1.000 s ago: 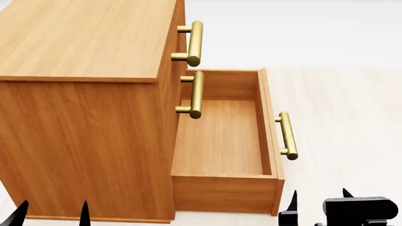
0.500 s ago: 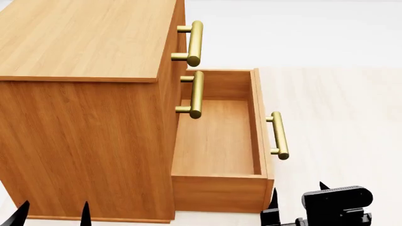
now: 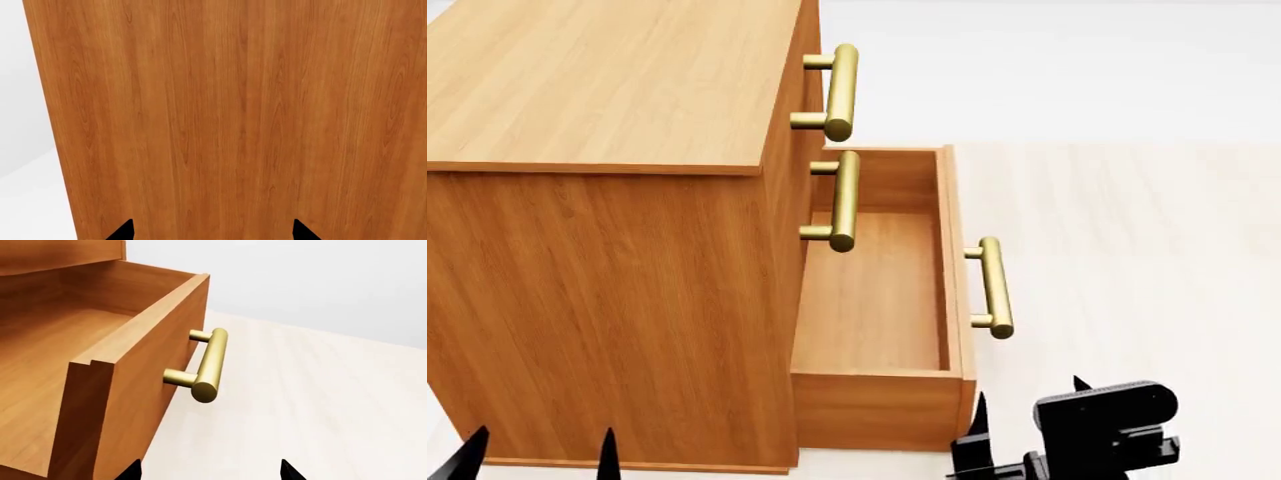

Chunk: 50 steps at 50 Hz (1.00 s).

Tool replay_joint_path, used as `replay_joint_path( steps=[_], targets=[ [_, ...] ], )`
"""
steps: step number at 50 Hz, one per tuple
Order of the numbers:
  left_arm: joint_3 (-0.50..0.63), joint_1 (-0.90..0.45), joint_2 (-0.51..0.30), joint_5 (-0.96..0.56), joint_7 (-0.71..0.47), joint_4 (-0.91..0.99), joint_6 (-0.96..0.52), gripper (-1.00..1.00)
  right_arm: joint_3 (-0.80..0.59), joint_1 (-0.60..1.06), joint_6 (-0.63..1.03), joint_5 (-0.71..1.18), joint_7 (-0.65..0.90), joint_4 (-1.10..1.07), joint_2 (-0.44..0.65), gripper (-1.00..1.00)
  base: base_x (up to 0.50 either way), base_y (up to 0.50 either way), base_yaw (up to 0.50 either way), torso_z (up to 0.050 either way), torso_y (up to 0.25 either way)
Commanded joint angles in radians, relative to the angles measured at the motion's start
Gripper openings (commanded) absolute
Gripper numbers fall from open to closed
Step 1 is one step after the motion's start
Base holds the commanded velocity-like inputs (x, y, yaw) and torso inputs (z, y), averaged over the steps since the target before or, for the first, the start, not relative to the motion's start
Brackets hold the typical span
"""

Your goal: Close the bottom drawer of the cabinet.

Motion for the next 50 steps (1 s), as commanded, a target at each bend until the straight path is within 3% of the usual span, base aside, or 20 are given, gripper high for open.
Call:
replay_joint_path(
  steps=[1, 50],
  targets=[
    [0.003, -0.001, -0.004, -0.005, -0.005, 0.001, 0.001, 1.0, -0.029, 0.021, -0.031, -0.012, -0.013, 0.063, -0.028, 1.0, 0.0, 0.0, 0.0, 0.0, 0.0],
    [0.026, -0.001, -0.017, -0.016, -0.022, 0.0, 0.01, 1.0, -0.129, 0.054, -0.018, -0.061, -0.024, 0.063, -0.084, 1.0, 0.0, 0.0, 0.0, 0.0, 0.0]
  ],
)
